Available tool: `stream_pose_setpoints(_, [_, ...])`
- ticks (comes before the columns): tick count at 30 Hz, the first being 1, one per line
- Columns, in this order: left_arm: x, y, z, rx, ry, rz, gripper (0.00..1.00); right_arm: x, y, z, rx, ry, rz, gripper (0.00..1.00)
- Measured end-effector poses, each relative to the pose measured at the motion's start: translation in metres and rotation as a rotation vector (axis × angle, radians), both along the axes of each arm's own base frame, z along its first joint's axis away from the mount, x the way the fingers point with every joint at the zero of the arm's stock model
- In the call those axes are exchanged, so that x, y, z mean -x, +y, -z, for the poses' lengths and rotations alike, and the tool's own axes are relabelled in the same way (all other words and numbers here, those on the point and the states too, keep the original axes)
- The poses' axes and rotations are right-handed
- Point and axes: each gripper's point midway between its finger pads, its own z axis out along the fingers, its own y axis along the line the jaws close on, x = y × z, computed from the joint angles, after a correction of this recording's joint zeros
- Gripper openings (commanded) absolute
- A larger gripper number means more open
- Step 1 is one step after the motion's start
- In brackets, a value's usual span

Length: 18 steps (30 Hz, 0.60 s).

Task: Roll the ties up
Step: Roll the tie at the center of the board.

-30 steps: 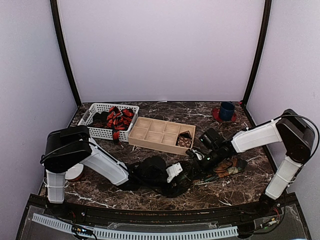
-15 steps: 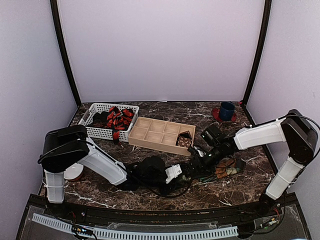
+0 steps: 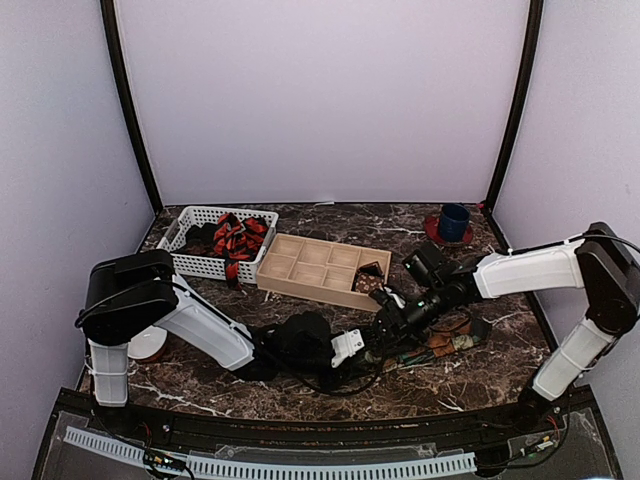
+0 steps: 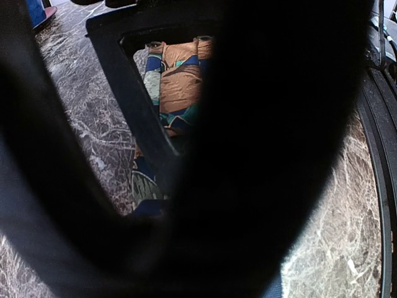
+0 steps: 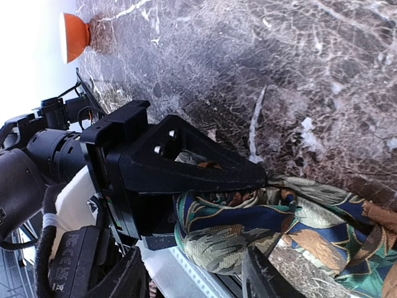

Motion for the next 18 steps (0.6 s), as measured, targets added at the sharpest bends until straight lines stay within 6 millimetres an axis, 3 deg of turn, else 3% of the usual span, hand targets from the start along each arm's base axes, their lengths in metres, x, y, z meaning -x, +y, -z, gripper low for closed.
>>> stream_pose_setpoints(6, [0.0,0.0,0.0,-0.004,0.0,0.001,0.35,0.002,0.003,0.013,0.018,0.02,-0.026,0.35])
stream_pose_setpoints(11, [0.0,0.0,0.001,-0.006,0.001,0.001,0.38,0.002,0.001,0.021,0.041,0.019,-0.026,0.03])
stream_pose_setpoints(18, [0.0,0.003,0.001,-0.013,0.006,-0.006,0.78,0.001,0.0,0.022,0.036,-0.003,-0.043,0.0])
